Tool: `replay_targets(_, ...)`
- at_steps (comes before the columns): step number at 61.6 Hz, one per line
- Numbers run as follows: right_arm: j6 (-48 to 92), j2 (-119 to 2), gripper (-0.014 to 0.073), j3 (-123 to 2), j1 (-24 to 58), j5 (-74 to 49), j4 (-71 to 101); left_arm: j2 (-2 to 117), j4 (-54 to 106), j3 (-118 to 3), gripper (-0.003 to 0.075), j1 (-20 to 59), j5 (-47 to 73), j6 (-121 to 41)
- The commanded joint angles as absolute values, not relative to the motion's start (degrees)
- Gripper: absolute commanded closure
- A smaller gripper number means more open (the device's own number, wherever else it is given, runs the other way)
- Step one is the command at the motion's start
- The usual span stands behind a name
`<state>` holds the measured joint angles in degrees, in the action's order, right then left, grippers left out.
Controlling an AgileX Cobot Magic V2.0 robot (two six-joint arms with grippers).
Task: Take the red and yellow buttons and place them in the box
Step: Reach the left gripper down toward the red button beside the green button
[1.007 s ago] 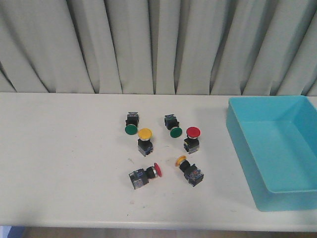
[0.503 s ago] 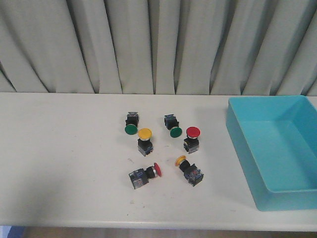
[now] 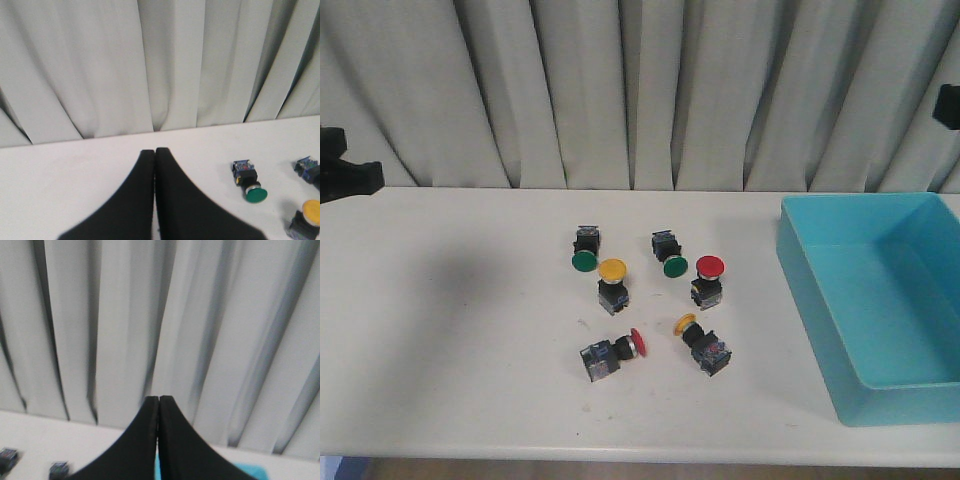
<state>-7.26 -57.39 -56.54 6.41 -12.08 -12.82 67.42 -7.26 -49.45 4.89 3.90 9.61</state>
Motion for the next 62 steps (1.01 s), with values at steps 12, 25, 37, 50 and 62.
replay_targets(12, -7.5, -60.4, 0.0468, -58.5, 6.6, -11.4, -12.6, 67.2, -7.2, -51.6, 0.0703, 5.1, -5.3, 10.4)
replay_targets(25, -6.1, -61.1, 0.0136, -58.5, 6.6, -13.3, -13.5, 68.3, -7.6, -53.8, 0.0449, 5.1, -2.5, 8.4)
replay_targets(37, -6.1, -61.1, -0.0038, -58.5, 6.6, -16.3, -12.9, 73.4, -5.6, -62.3, 0.0034, 8.3, 5.3, 8.9)
replay_targets(50, -6.1, -61.1, -0.0006, -58.5, 6.6, -21.5, -10.9, 84.7, -5.6, -78.9, 0.0006, 19.7, 17.8, 7.7)
replay_targets(62, -6.1, -61.1, 0.0014, -58.5, 6.6, -22.2, -9.5, 100.3, -5.6, -95.2, 0.0045, 26.8, 30.5, 7.3)
